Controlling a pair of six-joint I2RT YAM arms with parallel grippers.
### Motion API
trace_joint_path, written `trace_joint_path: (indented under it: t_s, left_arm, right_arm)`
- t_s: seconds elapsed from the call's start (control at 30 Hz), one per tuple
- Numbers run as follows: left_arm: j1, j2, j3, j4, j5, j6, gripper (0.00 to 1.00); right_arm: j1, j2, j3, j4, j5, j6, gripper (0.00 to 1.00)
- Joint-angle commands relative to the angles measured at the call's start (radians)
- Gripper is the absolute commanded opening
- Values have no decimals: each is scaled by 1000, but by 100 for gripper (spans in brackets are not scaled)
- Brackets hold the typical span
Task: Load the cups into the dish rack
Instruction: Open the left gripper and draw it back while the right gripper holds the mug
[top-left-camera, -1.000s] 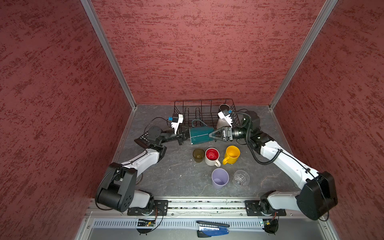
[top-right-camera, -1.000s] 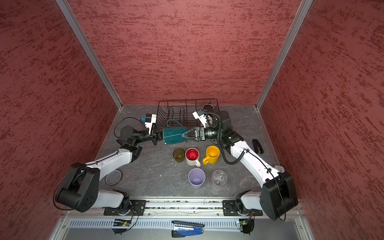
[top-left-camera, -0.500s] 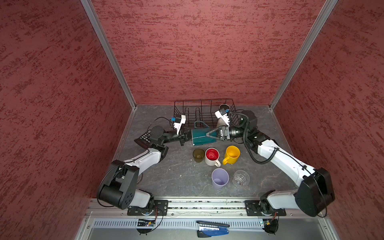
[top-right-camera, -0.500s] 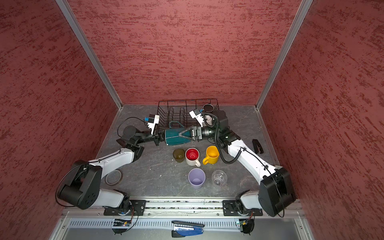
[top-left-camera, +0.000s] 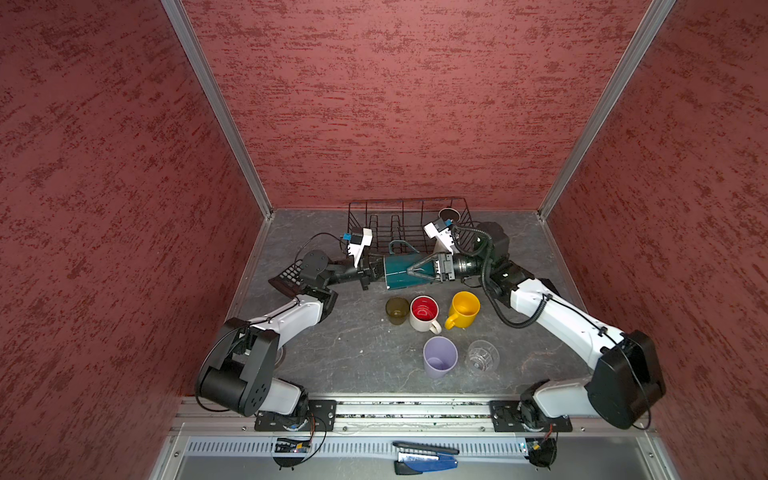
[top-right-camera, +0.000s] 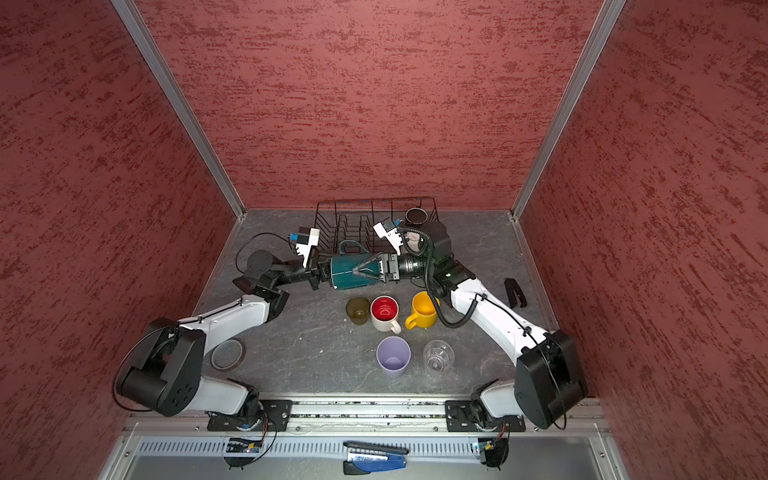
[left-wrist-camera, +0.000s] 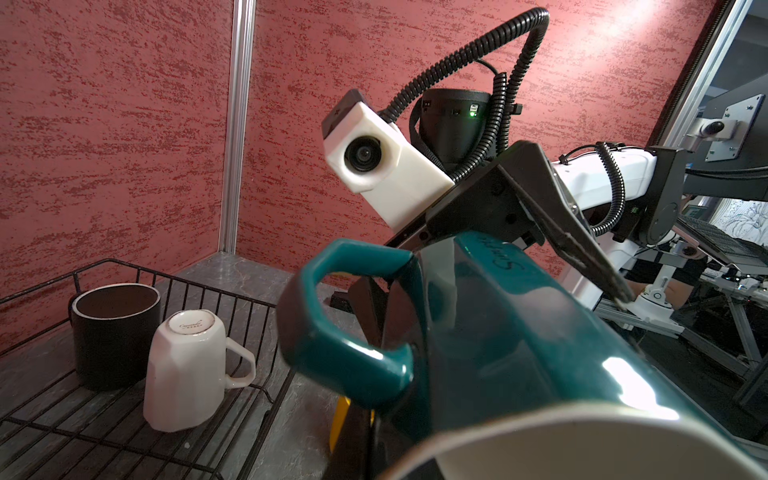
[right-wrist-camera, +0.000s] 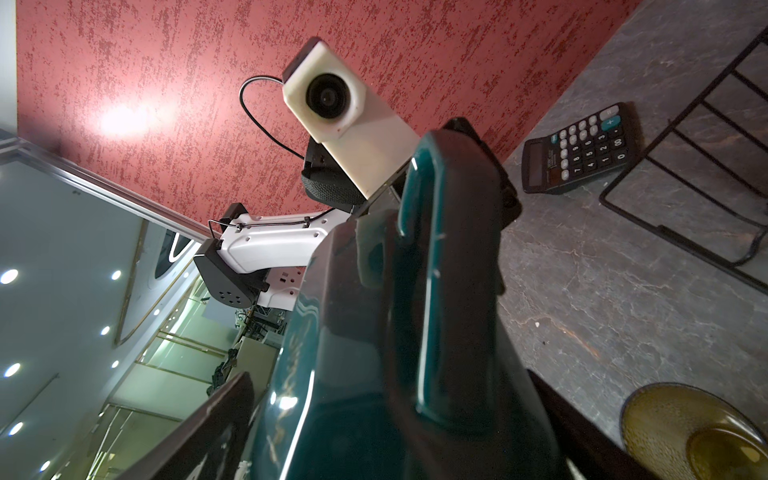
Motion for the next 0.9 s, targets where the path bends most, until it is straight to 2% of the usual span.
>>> trace_joint_path:
  t_s: [0.0,0.23,0.53,0.87]
  left_arm:
    - [-5,-6,45,70,-32,-20,0]
    - [-4,-4,45,69,-32,-20,0]
    - [-5,-3,49,59,-25,-27,0]
    - [-3,-4,62,12,-26,-15,0]
  right_arm:
    - [14,10,20,47,16,11,97]
    - [19,16,25,48,25,12,94]
    - [23,35,29,71,26,26,86]
    - [32,42,34,89,32,29,68]
